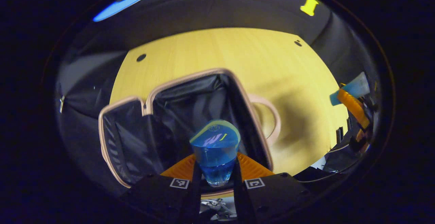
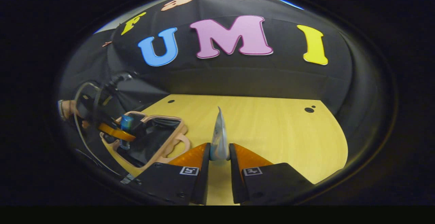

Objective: First open the suitcase, pack the skin care products into it, and then close the suitcase.

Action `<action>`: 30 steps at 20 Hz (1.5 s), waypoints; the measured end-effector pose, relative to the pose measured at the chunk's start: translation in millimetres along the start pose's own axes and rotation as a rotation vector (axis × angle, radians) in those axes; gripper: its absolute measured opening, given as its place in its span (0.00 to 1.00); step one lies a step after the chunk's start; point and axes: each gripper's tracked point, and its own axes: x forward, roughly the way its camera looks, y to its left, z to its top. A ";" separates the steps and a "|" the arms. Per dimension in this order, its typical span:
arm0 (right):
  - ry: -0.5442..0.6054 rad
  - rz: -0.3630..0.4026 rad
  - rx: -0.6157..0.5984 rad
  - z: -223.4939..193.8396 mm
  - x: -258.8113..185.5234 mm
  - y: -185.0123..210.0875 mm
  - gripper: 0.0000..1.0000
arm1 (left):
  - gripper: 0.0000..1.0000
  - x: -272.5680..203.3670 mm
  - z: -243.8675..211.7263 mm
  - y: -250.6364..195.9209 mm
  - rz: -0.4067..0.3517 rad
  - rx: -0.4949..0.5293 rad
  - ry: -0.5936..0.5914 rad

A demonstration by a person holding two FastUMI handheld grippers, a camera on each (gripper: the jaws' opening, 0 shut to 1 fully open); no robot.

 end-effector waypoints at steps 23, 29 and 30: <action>0.583 0.212 0.177 -95.1 68.7 194.2 0.32 | 0.98 -28.9 -13.7 33.2 -0.160 -0.070 -0.325; 0.949 0.081 0.249 -174.4 103.6 224.1 0.27 | 0.97 -66.7 -59.1 158.6 -0.057 -0.278 -0.384; 0.983 0.055 0.271 -183.2 104.7 225.7 0.33 | 0.97 -64.6 -70.8 176.6 -0.047 -0.322 -0.384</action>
